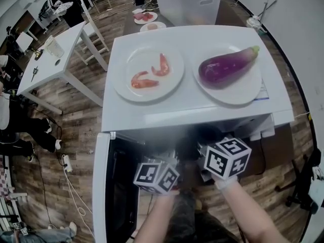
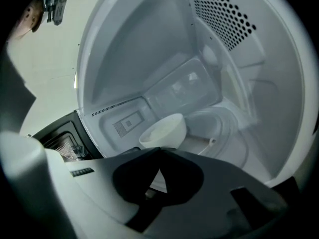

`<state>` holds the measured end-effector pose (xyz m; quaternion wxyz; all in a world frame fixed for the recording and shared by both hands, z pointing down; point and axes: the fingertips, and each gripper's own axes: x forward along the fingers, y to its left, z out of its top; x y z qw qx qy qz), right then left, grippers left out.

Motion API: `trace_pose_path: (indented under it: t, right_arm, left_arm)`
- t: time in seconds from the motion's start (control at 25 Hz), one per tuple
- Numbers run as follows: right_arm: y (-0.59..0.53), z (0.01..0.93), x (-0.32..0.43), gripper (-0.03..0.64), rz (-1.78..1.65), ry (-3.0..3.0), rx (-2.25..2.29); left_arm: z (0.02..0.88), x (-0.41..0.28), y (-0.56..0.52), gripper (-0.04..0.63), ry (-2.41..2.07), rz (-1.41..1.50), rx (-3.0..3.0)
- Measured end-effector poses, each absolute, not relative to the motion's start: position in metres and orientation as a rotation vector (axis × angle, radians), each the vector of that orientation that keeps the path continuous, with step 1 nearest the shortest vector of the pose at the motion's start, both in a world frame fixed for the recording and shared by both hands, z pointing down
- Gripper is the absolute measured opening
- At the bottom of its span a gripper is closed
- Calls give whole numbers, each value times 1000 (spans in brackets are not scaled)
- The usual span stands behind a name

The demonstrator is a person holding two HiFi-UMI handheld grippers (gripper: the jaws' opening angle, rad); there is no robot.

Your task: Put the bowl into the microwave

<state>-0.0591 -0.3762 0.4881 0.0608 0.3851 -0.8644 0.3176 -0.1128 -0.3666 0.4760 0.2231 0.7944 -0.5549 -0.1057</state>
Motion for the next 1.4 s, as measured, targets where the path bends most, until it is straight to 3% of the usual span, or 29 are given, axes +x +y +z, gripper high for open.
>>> trace_pose_path:
  t: [1.4]
  right_arm:
    - [-307, 481, -67, 3, 900, -2729, 944]
  left_arm:
    - [478, -90, -307, 0, -1494, -237, 2260]
